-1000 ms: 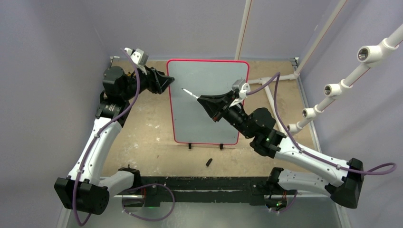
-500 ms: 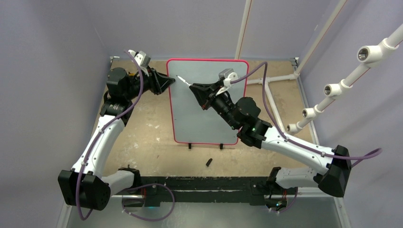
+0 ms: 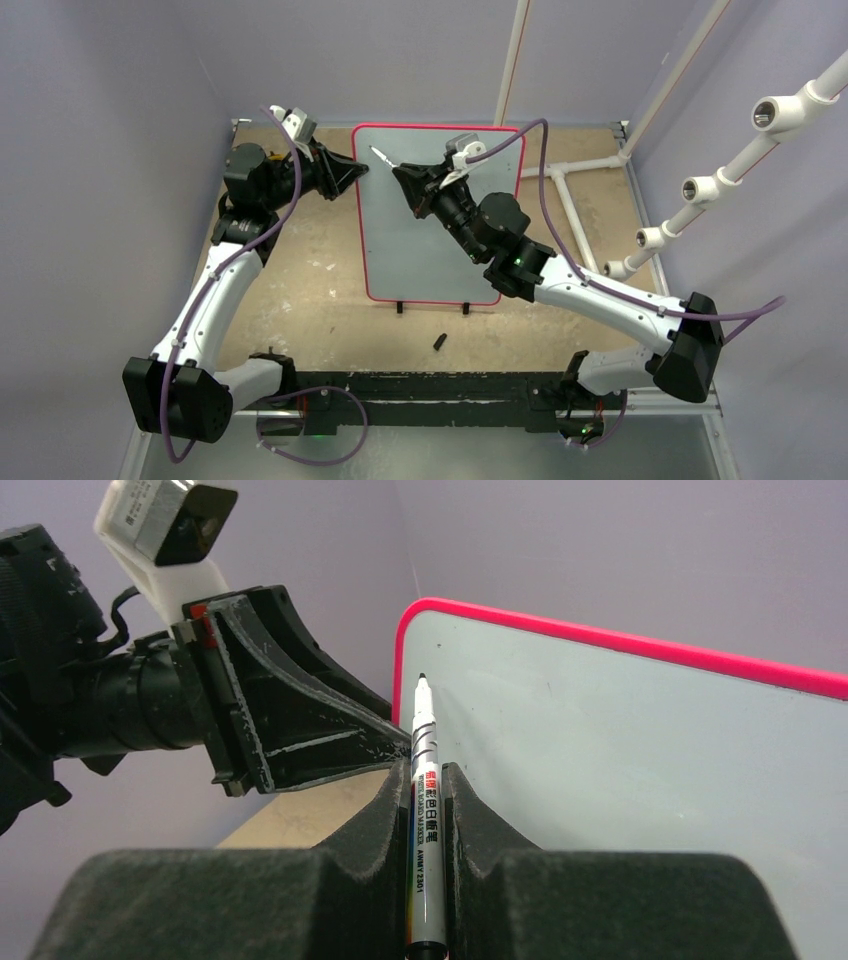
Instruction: Write a sentence on the whiteboard
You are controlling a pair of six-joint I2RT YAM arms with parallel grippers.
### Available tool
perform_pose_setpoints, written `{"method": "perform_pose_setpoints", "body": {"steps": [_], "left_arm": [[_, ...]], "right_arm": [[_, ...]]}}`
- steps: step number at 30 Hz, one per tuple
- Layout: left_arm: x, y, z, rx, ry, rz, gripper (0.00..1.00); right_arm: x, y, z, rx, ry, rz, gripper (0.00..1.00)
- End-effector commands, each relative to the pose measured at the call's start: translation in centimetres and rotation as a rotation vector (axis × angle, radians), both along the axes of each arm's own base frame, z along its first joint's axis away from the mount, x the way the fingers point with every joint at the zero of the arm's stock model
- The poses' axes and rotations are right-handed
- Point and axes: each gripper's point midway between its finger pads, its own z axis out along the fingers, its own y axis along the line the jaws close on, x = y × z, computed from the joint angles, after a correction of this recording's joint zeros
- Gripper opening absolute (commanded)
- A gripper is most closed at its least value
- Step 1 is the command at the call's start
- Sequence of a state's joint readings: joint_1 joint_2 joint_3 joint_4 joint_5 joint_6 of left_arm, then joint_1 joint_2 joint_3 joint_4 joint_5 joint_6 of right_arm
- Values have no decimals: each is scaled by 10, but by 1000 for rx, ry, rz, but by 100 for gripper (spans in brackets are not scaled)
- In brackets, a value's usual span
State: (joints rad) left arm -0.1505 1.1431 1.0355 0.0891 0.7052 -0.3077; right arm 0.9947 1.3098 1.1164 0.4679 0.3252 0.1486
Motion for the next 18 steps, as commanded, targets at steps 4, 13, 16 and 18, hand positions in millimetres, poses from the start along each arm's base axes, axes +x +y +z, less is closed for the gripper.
{"method": "perform_pose_setpoints", "body": {"steps": [4, 13, 16, 18], "left_arm": [[-1, -1, 4, -6, -25, -14, 13], [-2, -1, 5, -5, -31, -16, 11], [-2, -1, 5, -5, -31, -16, 10], [-2, -1, 5, -7, -32, -15, 10]], "right_arm": [[9, -8, 13, 5, -10, -78, 0], [9, -9, -16, -48, 40, -84, 0], [7, -10, -28, -60, 70, -76, 0], [4, -11, -37, -70, 89, -64, 0]]}}
